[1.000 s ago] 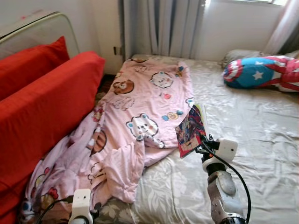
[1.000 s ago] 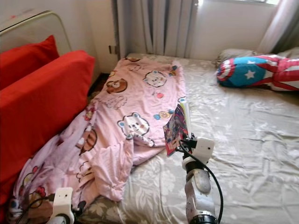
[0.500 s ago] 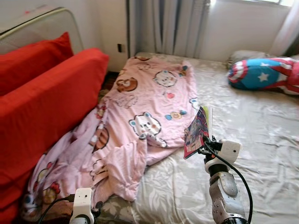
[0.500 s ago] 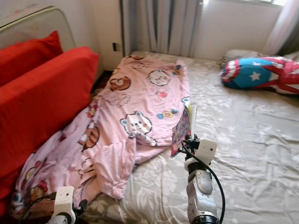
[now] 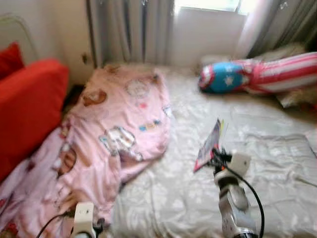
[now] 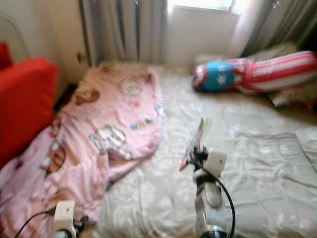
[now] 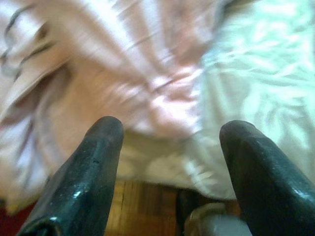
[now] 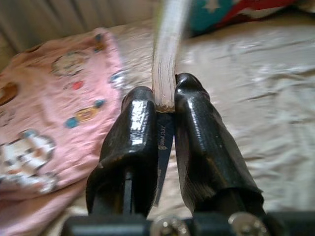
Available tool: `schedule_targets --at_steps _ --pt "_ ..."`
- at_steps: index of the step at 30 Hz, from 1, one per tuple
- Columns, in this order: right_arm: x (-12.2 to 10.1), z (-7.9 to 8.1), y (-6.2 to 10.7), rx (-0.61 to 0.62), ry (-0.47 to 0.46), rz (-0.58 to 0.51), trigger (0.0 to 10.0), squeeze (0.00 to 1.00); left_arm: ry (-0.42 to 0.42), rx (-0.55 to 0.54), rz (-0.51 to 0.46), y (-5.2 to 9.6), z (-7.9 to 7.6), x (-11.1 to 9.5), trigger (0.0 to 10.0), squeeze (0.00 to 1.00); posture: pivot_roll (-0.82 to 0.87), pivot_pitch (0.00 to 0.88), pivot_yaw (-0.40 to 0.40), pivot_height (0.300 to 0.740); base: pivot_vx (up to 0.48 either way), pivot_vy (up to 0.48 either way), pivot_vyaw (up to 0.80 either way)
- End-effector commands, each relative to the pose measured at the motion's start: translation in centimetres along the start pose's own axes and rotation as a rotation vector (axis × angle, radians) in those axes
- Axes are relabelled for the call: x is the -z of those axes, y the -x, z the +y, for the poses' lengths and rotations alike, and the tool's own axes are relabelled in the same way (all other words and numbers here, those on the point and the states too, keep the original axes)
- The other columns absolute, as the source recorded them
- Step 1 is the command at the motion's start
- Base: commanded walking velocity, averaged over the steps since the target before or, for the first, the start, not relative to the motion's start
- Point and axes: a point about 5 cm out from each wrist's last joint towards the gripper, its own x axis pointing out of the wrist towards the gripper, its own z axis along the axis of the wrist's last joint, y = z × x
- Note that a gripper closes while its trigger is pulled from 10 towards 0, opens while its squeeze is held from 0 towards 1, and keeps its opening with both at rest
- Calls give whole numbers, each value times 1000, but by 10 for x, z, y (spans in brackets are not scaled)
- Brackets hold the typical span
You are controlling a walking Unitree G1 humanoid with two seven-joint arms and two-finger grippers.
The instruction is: Clean up the room
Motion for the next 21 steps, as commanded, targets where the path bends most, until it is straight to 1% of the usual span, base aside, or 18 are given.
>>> schedule_targets --at_steps 1,21 --pt "-11 -3 -3 0 12 -50 10000 0 -4 17 27 2 -7 7 10000 0 42 0 -41 729 0 -401 0" --pt "-9 -1 -4 -15 24 -45 10000 0 -2 13 33 2 -6 8 10000 0 40 0 -39 729 0 -400 0"
